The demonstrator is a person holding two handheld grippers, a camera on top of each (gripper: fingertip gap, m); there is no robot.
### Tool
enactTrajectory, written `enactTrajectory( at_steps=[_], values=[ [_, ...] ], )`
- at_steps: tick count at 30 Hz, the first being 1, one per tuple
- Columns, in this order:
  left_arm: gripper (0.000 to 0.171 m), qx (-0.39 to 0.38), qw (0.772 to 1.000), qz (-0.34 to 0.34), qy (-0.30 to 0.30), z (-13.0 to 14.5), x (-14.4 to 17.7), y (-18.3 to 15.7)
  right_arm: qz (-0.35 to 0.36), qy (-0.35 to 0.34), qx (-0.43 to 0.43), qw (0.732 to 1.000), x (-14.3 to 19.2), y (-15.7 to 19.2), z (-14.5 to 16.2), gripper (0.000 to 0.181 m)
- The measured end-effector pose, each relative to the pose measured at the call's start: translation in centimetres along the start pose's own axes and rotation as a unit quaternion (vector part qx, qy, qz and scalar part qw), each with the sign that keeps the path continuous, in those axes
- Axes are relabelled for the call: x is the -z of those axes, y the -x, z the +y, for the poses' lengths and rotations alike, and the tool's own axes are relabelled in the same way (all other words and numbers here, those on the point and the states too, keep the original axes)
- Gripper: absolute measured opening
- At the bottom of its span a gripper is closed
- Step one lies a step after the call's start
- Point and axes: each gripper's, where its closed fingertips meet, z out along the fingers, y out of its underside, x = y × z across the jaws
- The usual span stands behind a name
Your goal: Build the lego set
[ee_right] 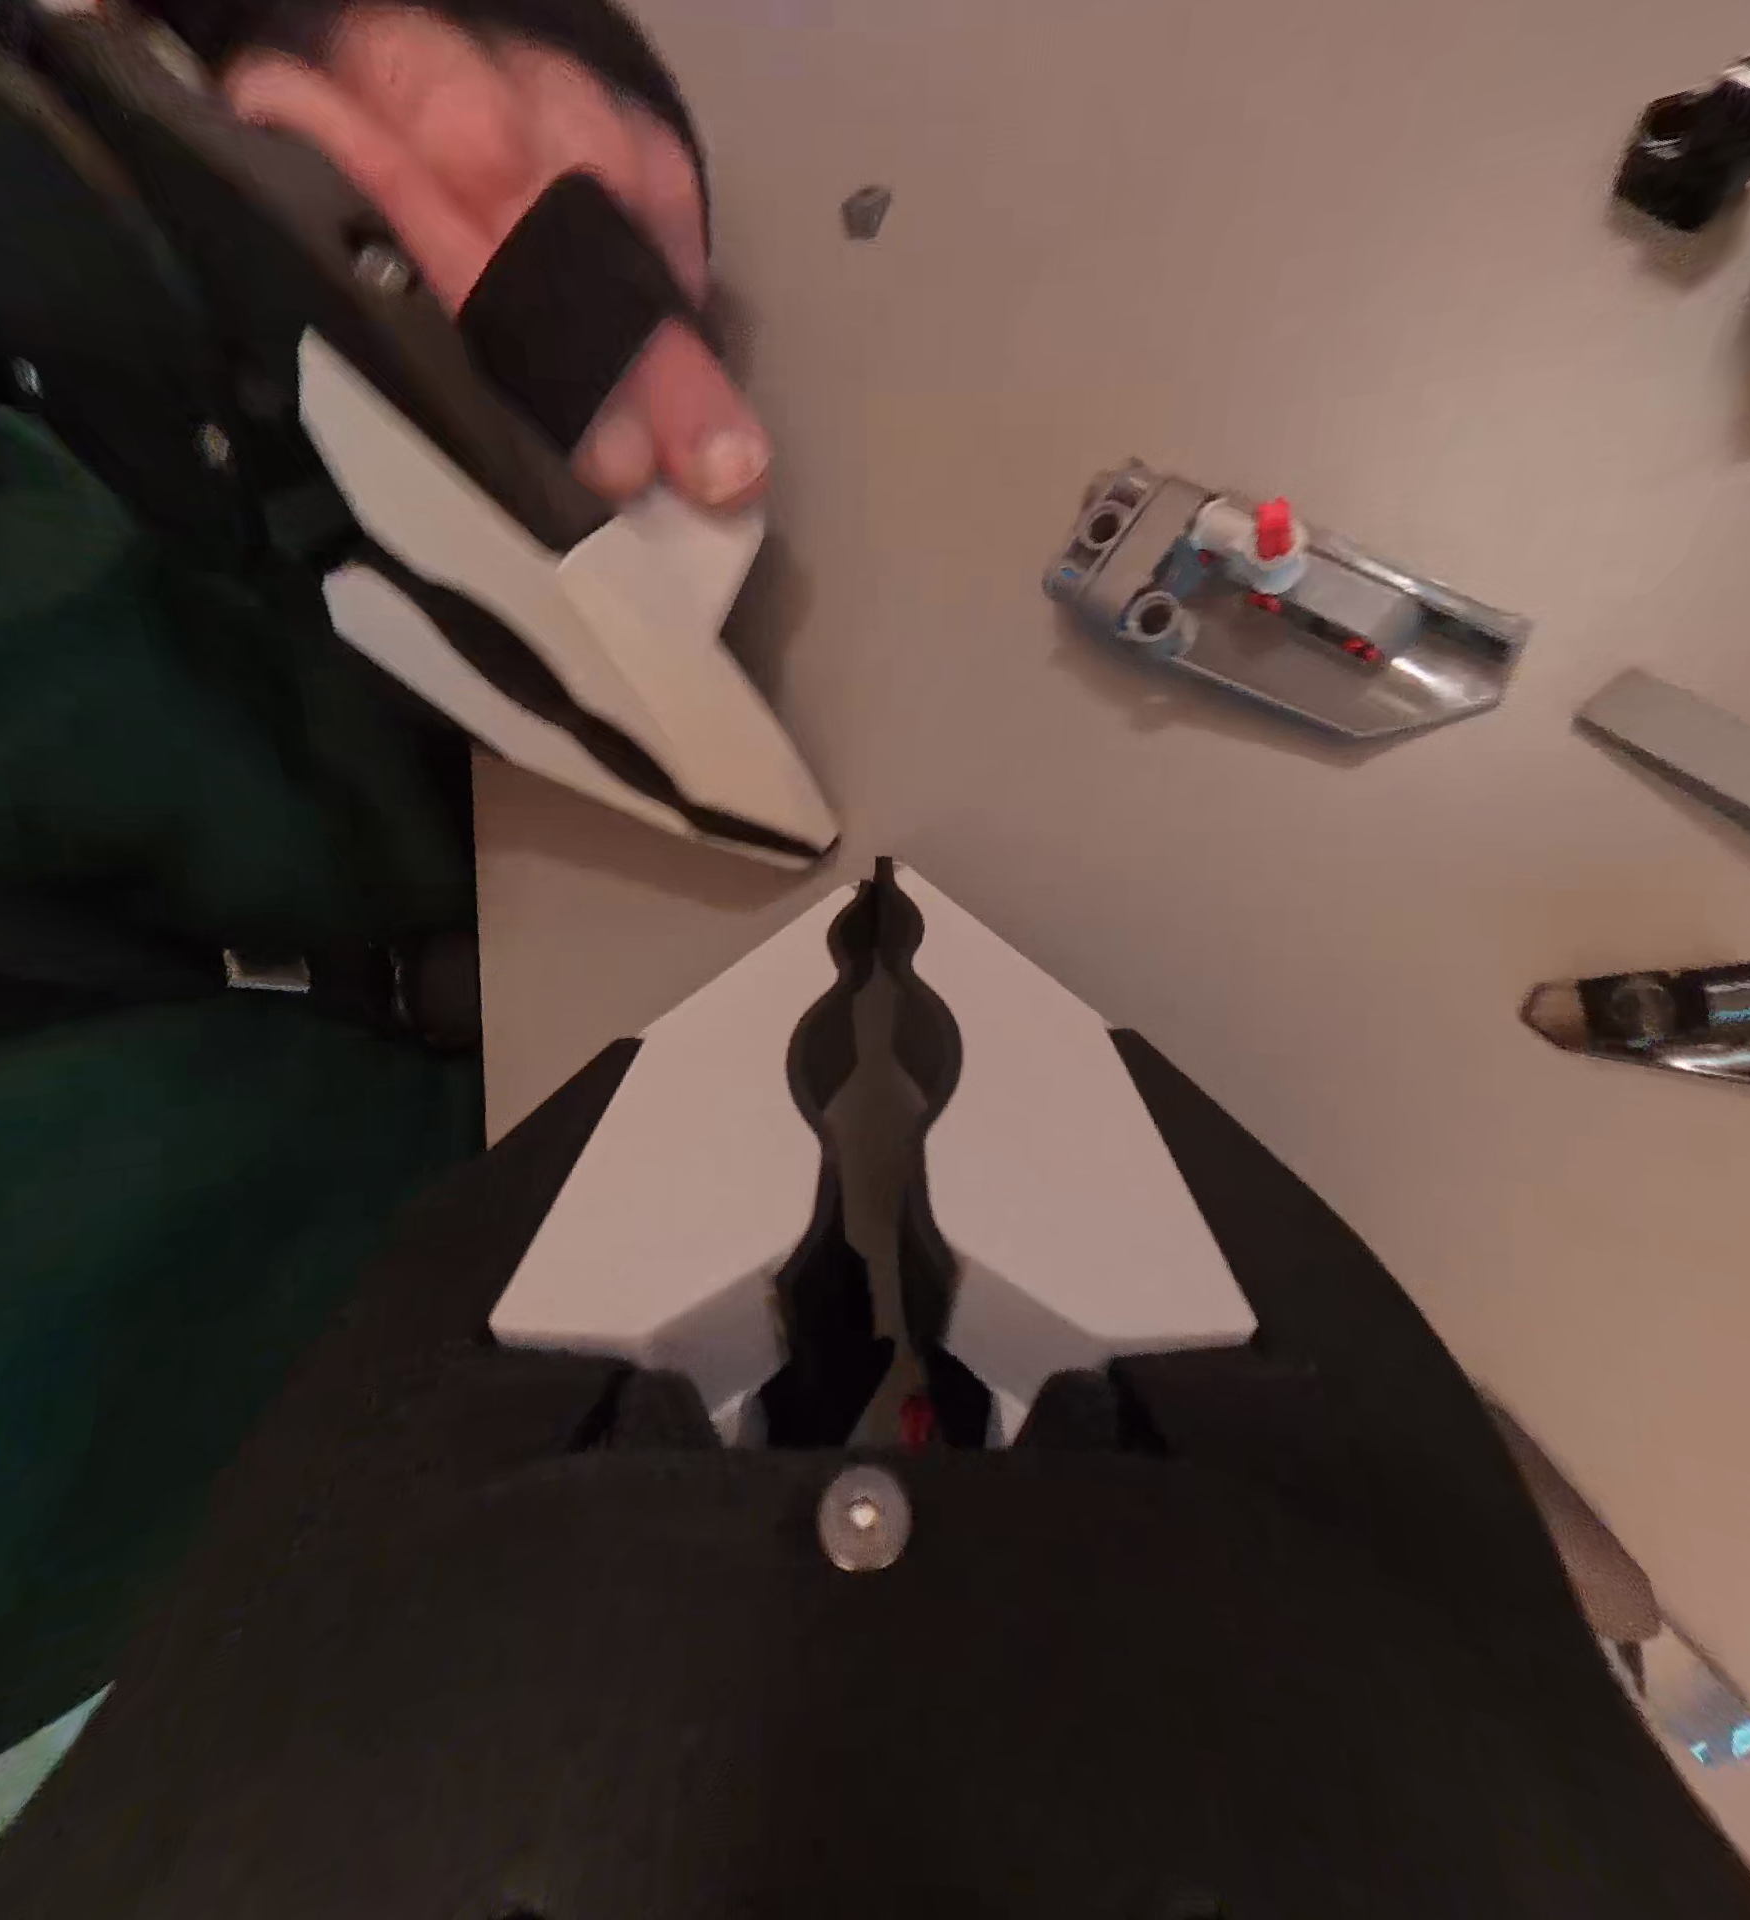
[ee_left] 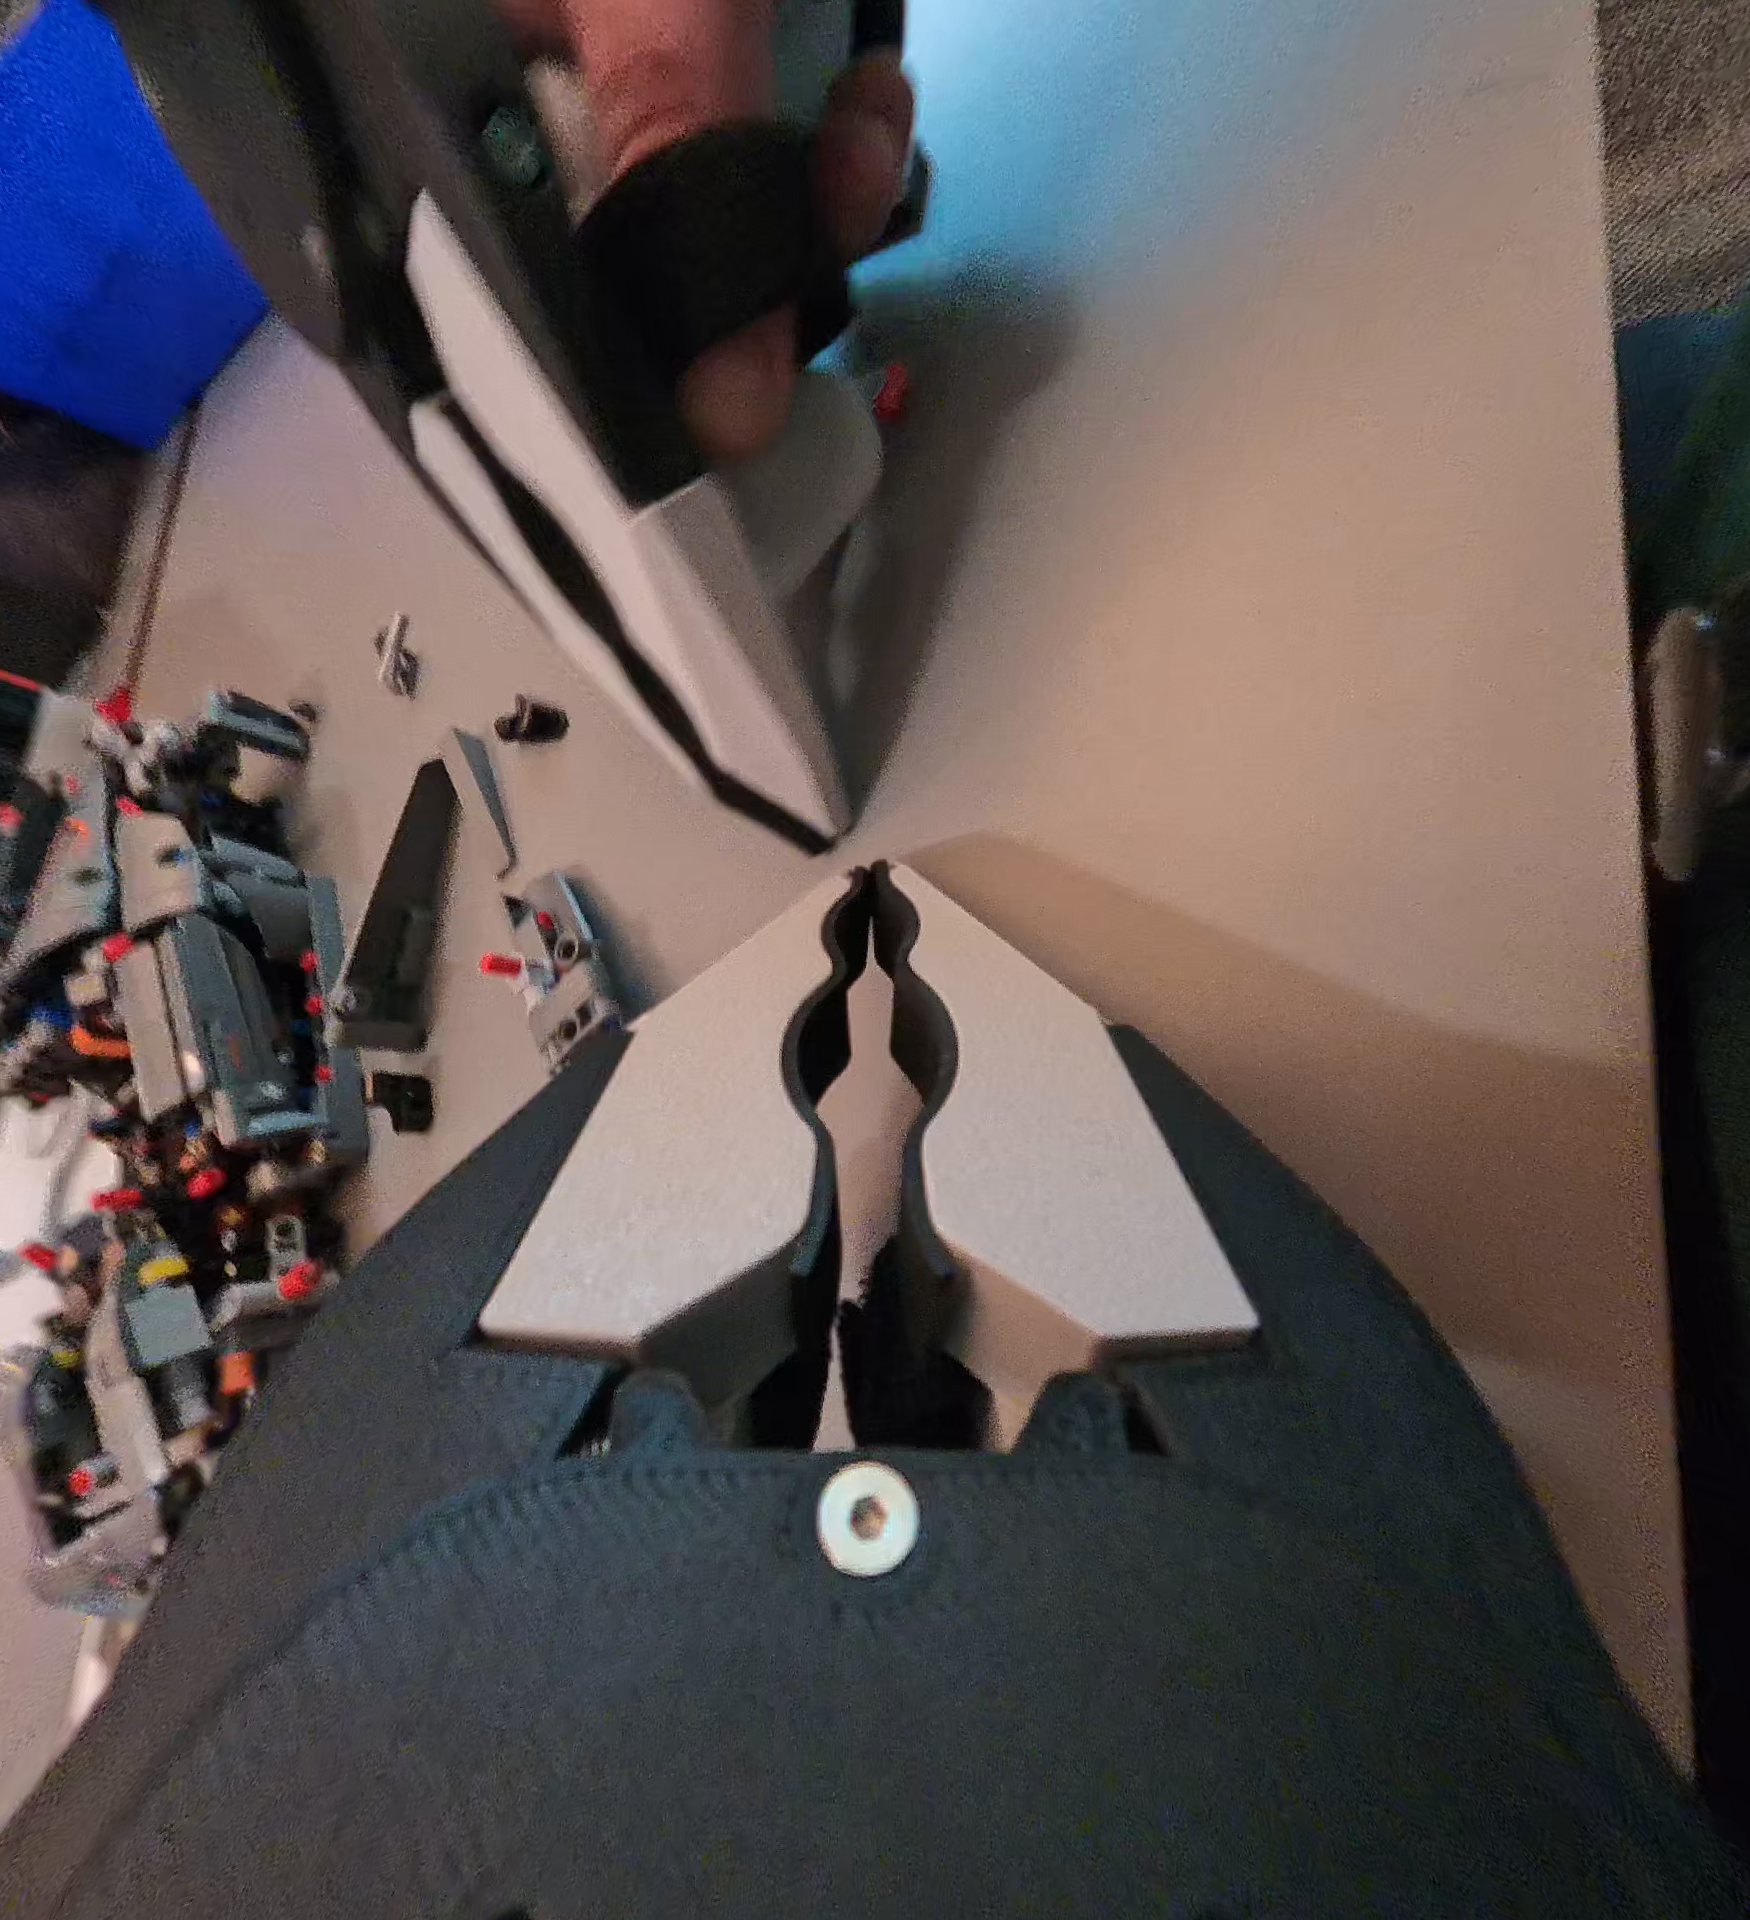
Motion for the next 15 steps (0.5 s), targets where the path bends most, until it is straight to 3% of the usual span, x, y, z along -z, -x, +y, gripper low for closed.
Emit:
enactTrajectory(
  at_steps=[11, 15],
  values=[
    [0.000, 0.040, 0.999, -0.001, -0.013, 0.0, 1.0, 0.7, 0.006, -0.013, 0.020, 1.000, 2.1, 0.1, -1.4, 0.000],
    [0.001, 0.093, 0.993, -0.074, -0.016, 1.1, 3.9, 4.4, 0.025, -0.039, 0.035, 0.998, 2.8, -0.3, -2.5, 0.002]
  ],
)
